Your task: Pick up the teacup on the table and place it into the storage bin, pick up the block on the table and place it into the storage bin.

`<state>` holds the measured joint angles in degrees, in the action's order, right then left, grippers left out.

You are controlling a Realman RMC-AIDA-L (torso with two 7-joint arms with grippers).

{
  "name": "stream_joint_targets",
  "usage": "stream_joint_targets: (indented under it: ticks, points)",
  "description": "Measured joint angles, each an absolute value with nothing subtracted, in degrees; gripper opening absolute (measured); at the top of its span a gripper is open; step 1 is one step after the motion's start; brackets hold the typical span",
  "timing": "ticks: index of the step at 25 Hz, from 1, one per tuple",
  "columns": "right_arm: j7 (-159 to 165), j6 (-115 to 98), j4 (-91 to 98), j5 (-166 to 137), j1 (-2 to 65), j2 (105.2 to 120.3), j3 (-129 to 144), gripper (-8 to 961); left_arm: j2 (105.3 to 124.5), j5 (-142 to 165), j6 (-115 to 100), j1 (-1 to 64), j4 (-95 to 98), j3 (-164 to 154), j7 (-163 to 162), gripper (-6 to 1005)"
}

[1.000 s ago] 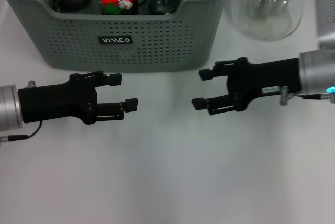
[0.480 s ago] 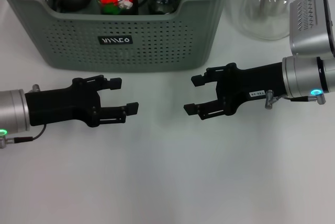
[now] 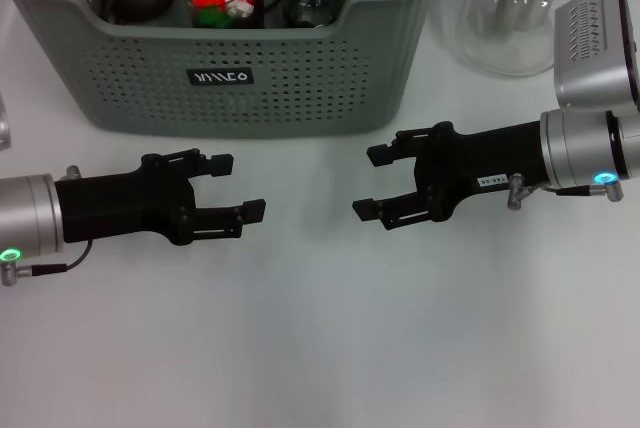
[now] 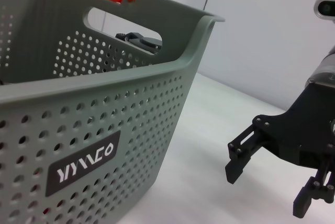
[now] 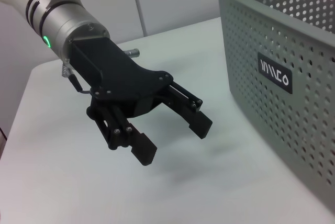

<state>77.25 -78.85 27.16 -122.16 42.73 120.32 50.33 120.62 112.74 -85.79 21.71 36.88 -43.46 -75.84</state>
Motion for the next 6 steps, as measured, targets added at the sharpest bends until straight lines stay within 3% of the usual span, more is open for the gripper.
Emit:
stream_joint_targets:
  ticks: [6]
  points:
    - [77.4, -78.6, 27.2, -122.2, 42.8, 120.32, 50.4, 824, 120.58, 112.8, -85.8, 21.7, 36.8, -43.4, -75.8, 847]
